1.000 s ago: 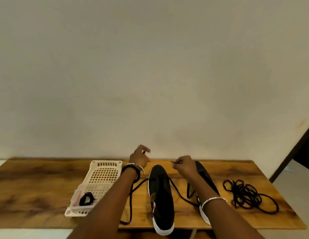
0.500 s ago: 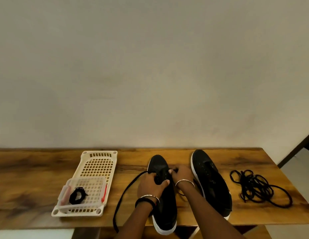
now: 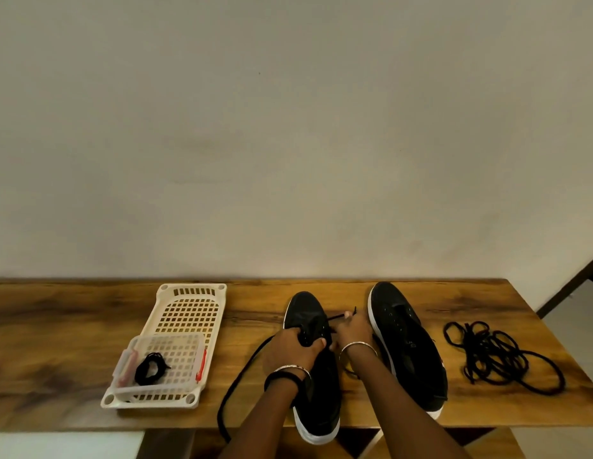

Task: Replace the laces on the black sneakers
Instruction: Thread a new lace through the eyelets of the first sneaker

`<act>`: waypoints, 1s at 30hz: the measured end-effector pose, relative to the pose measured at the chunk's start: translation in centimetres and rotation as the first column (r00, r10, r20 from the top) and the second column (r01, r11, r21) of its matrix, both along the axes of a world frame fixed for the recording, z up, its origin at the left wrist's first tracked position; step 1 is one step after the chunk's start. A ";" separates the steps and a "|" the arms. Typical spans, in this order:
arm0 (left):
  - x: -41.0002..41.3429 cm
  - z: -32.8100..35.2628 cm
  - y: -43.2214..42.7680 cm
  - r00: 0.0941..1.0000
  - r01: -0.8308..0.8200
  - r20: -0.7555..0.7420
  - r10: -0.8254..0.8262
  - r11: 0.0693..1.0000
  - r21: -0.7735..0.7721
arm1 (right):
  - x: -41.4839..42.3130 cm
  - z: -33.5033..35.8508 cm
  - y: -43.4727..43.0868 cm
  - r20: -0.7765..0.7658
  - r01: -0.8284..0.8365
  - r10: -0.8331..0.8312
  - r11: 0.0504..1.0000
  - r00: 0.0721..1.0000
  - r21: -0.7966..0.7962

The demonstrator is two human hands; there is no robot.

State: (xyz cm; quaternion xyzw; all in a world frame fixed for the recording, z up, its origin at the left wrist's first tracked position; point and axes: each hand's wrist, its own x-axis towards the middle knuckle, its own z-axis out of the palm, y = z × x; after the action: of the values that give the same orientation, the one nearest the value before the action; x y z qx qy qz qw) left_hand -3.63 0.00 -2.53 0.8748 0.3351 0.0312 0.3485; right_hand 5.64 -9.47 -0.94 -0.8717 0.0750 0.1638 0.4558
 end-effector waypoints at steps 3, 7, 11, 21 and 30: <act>0.1 -0.3 0.1 1.000 0.002 -0.013 -0.002 1.000 -0.007 | -0.1 0.4 -0.5 -0.057 0.017 -0.014 0.999 0.998 0.046; 0.0 0.3 0.6 0.999 0.039 -0.017 -0.040 0.997 -0.074 | 0.4 0.9 -1.4 -0.086 -0.125 0.121 0.991 0.989 -0.047; 0.3 3.4 2.9 0.996 0.060 0.069 -0.056 0.996 -0.060 | 1.8 3.5 -1.8 0.006 -0.124 0.126 0.981 0.992 -0.151; 1.2 24.1 6.1 0.837 0.185 0.548 -0.018 0.950 -0.252 | 1.7 26.7 -2.6 0.469 -0.248 0.078 0.918 0.879 0.310; 0.7 41.8 2.7 0.617 0.343 0.779 0.111 0.853 -0.393 | -2.4 43.8 -4.0 0.595 -0.464 0.106 0.737 0.797 0.491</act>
State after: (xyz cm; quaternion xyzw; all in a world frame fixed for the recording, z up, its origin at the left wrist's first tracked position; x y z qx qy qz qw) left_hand -2.98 2.75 39.30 0.6700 0.0868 0.2937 0.6763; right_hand 3.27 -13.48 42.88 -0.6851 -0.2516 0.0032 0.6836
